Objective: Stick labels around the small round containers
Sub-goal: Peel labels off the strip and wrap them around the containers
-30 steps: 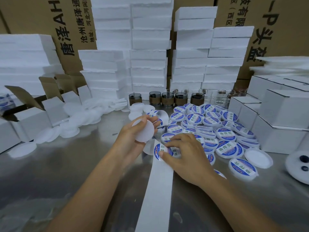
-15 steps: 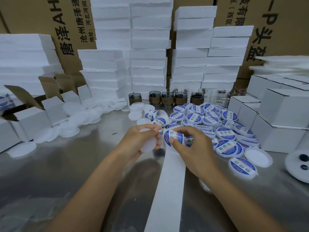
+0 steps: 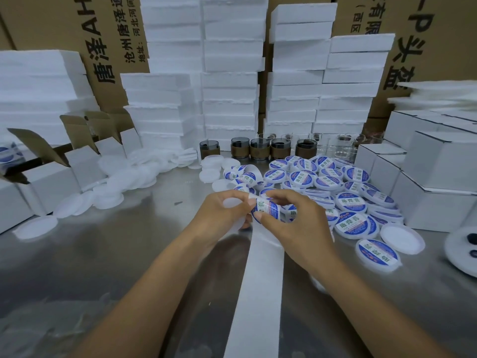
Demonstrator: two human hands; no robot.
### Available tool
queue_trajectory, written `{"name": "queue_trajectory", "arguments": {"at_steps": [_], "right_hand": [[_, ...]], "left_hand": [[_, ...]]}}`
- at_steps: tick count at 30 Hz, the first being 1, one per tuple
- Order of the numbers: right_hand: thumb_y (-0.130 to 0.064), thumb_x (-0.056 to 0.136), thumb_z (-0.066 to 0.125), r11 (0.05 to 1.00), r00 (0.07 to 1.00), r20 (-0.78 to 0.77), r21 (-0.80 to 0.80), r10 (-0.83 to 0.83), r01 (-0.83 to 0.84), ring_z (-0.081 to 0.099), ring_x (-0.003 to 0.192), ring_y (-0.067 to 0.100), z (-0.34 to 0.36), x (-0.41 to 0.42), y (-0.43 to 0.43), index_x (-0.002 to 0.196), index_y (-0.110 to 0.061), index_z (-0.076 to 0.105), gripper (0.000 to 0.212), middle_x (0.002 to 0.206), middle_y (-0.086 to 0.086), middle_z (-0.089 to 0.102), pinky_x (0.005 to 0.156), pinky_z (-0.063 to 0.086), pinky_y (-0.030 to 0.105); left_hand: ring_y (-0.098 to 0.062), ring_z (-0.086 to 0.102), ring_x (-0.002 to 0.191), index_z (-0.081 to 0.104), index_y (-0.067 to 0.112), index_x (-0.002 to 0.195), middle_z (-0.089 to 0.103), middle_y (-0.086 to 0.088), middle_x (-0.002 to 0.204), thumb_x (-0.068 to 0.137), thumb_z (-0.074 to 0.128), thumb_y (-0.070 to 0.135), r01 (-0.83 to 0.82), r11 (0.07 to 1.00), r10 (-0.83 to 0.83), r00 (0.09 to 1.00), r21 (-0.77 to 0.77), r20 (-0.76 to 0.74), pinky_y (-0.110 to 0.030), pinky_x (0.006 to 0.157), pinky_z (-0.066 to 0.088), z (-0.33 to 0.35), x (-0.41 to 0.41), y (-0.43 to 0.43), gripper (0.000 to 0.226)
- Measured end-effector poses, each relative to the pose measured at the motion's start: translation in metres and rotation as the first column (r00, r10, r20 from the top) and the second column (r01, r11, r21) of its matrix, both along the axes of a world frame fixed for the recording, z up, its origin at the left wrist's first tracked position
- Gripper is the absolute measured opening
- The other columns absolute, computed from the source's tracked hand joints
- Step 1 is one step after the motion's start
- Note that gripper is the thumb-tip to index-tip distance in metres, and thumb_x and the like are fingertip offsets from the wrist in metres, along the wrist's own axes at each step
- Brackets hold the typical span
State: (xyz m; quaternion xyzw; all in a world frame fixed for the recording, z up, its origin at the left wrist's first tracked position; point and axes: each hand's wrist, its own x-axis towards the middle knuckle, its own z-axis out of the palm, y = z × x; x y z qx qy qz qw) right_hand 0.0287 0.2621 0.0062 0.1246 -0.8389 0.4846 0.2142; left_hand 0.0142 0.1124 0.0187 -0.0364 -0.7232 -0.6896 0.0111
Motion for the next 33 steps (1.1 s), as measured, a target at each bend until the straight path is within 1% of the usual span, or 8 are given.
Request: {"name": "queue_trajectory", "arguments": {"at_steps": [3, 12, 16, 20, 26, 28, 31, 33], "right_hand": [[-0.033, 0.081, 0.068, 0.999, 1.000, -0.012, 0.025, -0.023, 0.023, 0.055, 0.096, 0.004, 0.000, 0.000, -0.001, 0.101, -0.027, 0.069, 0.021, 0.091, -0.019, 0.062, 0.081, 0.042, 0.018], [-0.027, 0.082, 0.068, 0.994, 0.993, -0.088, 0.070, -0.076, 0.082, 0.059, 0.085, 0.010, 0.000, 0.000, 0.001, 0.093, -0.029, 0.069, 0.011, 0.081, -0.015, 0.064, 0.078, 0.048, 0.036], [-0.023, 0.082, 0.069, 0.997, 0.992, -0.115, 0.052, -0.058, 0.064, 0.061, 0.080, 0.005, 0.002, 0.001, 0.002, 0.083, -0.031, 0.066, 0.008, 0.071, -0.023, 0.060, 0.076, 0.050, 0.031], [-0.019, 0.082, 0.068, 0.996, 0.991, -0.128, 0.084, -0.025, 0.036, 0.056, 0.083, -0.004, 0.001, 0.001, 0.001, 0.077, -0.036, 0.058, 0.020, 0.077, -0.023, 0.058, 0.072, 0.042, 0.014], [-0.016, 0.079, 0.068, 0.973, 0.983, -0.171, 0.229, 0.066, -0.025, 0.051, 0.096, 0.009, 0.006, 0.004, 0.001, 0.082, -0.024, 0.063, 0.010, 0.095, -0.009, 0.050, 0.086, 0.041, 0.031], [-0.014, 0.078, 0.067, 0.970, 0.983, -0.162, 0.238, 0.087, -0.046, 0.051, 0.096, 0.012, 0.008, 0.008, -0.001, 0.078, -0.028, 0.058, 0.016, 0.093, -0.008, 0.052, 0.089, 0.041, 0.037], [-0.008, 0.075, 0.063, 0.991, 0.986, -0.128, 0.095, 0.103, -0.091, 0.052, 0.088, 0.009, 0.014, 0.013, -0.004, 0.068, -0.030, 0.052, 0.025, 0.083, -0.011, 0.054, 0.084, 0.040, 0.025], [-0.011, 0.075, 0.059, 0.984, 0.989, -0.051, -0.098, 0.141, -0.146, 0.052, 0.080, 0.004, 0.019, 0.016, -0.005, 0.064, -0.027, 0.053, 0.020, 0.075, -0.011, 0.055, 0.073, 0.040, 0.015]], "left_hand": [[-0.013, 0.060, 0.057, 0.071, 0.024, 0.064, 0.068, -0.004, 0.066, 0.087, 0.065, 0.017, 0.005, 1.000, -0.005, 1.000, -0.029, -0.005, -0.027, 0.064, 0.055, -0.001, 0.000, 0.000, 0.024], [-0.017, 0.066, 0.065, 0.071, 0.023, 0.065, 0.071, -0.005, 0.075, 0.085, 0.066, 0.017, 0.017, 1.000, -0.017, 1.000, -0.017, 0.012, -0.032, 0.069, 0.058, -0.002, -0.001, 0.001, 0.021], [-0.010, 0.064, 0.053, 0.069, 0.010, 0.079, 0.072, -0.005, 0.069, 0.089, 0.061, 0.020, 0.032, 0.997, -0.035, 0.999, 0.076, 0.026, -0.020, 0.053, 0.052, -0.001, -0.001, 0.001, 0.017], [-0.011, 0.061, 0.054, 0.069, 0.014, 0.072, 0.071, -0.006, 0.070, 0.089, 0.061, 0.021, 0.023, 0.999, -0.024, 1.000, 0.028, 0.014, -0.022, 0.057, 0.052, -0.003, -0.002, 0.001, 0.020], [-0.024, 0.063, 0.086, 0.070, 0.022, 0.068, 0.070, -0.007, 0.086, 0.089, 0.062, 0.029, -0.043, 0.995, 0.044, 0.999, -0.085, 0.011, -0.038, 0.088, 0.052, -0.004, -0.003, 0.002, 0.024], [-0.022, 0.063, 0.090, 0.068, 0.022, 0.075, 0.069, -0.006, 0.093, 0.090, 0.060, 0.032, -0.047, 0.992, 0.049, 0.999, -0.113, 0.016, -0.033, 0.083, 0.054, -0.003, -0.002, 0.002, 0.019], [-0.011, 0.058, 0.083, 0.066, 0.027, 0.071, 0.066, 0.006, 0.084, 0.090, 0.059, 0.036, -0.073, 0.982, 0.071, 0.997, -0.175, -0.019, -0.019, 0.063, 0.043, -0.001, -0.001, 0.002, 0.022], [-0.011, 0.059, 0.084, 0.066, 0.028, 0.066, 0.066, 0.009, 0.081, 0.088, 0.061, 0.036, -0.085, 0.980, 0.081, 0.996, -0.180, -0.029, -0.019, 0.062, 0.041, -0.003, -0.002, 0.001, 0.024]]}}
